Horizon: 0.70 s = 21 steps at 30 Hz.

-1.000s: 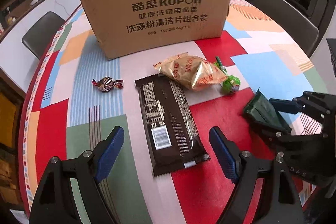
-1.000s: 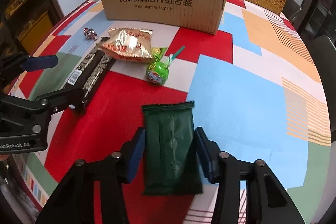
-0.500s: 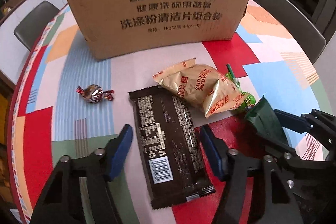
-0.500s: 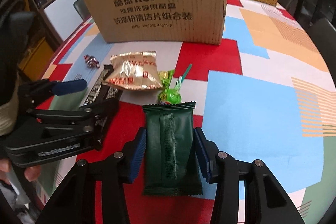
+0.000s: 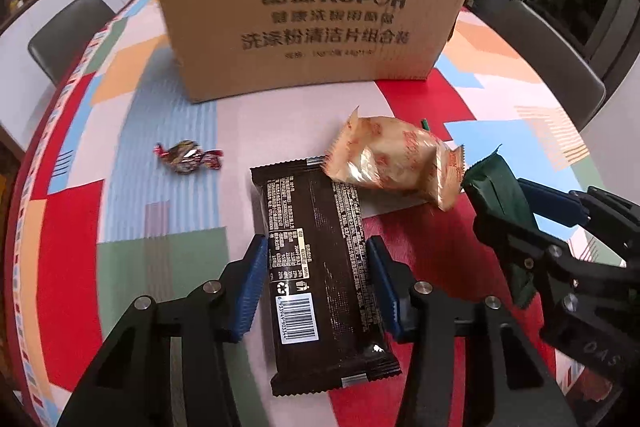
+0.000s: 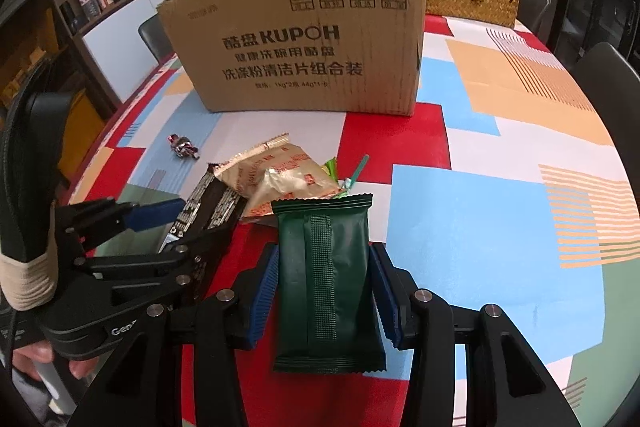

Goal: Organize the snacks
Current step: 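Grasp the green pouch with the right tool while the left tool grasps the chocolate bar, then carry the green pouch and chocolate bar over the box and release both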

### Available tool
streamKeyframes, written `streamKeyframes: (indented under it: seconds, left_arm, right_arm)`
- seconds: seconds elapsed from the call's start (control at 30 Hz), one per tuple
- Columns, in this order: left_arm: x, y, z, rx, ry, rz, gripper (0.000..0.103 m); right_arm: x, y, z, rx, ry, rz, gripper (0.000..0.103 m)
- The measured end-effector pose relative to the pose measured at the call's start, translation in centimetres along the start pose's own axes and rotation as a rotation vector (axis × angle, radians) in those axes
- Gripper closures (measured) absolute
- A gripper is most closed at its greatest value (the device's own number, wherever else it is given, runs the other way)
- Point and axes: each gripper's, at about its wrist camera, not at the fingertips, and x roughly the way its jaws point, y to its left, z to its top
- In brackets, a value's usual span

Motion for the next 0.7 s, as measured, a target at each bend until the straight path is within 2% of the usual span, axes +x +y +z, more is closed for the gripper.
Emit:
streamKeyframes:
  seconds: [0.33,0.7]
  left_arm:
    - [-5.4,1.4,-0.7,-0.022,-0.104,-0.001,0.054]
    - [-10.2,1.5,2.4,0.003,-0.252,0.000,0.054]
  right_arm:
    - [-2.2,1.4,0.6,-0.012,-0.061,0.012,0.057]
    - [-5.8,2.5,3.5,-0.027,-0.182,0.020,0.057]
